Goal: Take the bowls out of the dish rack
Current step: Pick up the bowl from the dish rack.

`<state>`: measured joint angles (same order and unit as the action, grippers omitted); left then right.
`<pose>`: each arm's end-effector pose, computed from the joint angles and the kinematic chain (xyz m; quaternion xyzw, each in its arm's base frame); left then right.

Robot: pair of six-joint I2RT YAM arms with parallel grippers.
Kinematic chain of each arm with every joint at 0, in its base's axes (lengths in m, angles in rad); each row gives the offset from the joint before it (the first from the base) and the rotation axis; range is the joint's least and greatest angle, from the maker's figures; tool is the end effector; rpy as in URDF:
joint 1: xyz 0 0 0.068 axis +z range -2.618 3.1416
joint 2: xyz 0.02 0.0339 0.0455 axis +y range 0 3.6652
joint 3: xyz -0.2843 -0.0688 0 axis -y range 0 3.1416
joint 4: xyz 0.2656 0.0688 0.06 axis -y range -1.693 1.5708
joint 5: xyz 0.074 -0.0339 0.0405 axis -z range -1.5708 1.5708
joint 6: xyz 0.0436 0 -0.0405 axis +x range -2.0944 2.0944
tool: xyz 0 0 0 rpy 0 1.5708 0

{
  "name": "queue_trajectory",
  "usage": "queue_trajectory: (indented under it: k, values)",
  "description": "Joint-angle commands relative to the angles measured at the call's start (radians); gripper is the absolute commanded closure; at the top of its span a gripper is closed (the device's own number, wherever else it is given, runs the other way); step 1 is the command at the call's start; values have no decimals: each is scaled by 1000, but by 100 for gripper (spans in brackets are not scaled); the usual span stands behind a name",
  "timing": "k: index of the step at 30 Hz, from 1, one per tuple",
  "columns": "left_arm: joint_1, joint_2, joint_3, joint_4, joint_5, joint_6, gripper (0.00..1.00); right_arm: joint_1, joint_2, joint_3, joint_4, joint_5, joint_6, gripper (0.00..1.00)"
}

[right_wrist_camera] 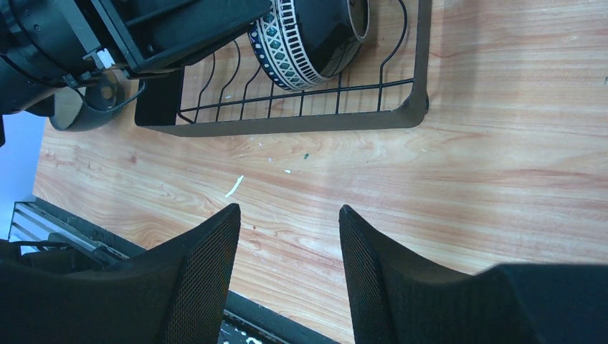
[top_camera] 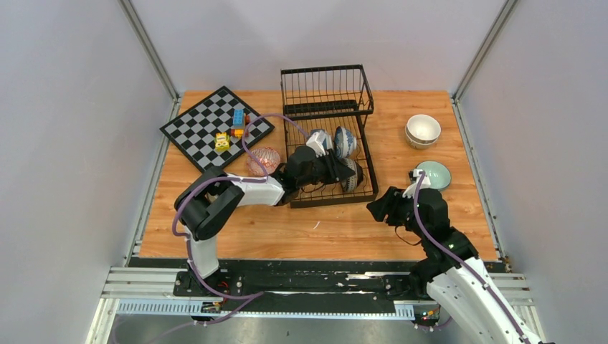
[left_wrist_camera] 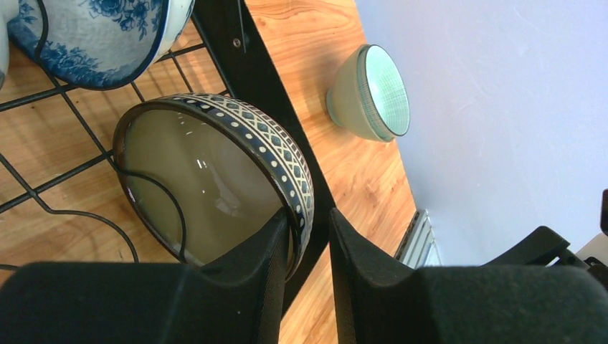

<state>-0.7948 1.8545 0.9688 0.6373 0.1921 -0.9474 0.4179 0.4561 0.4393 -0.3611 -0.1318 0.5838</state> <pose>0.2934 -0.3108 0.1900 -0.0012 0.7878 -0.5164 0.3357 0.1259 0.0622 0.2510 0.0315 0.8258 0.3169 0.4655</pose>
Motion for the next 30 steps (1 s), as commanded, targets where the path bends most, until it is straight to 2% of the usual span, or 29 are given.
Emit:
queue_trajectory:
  k: [1, 7, 15, 22, 30]
  values:
    - [6, 33, -20, 113, 41, -13, 72, 4, -6, 1, -14, -13, 8, 43]
    - [6, 62, -30, 142, 44, -29, 73, 3, -7, 0, -15, -18, 8, 43]
    - [6, 96, -40, 197, 57, -36, 82, 15, 36, 24, -10, -13, -2, 43]
    - [7, 139, -34, 252, 79, -54, 99, 15, 40, 44, -14, -1, -19, 43]
    - [12, 150, -52, 324, 98, -62, 100, 16, 21, 32, -18, 4, -22, 43]
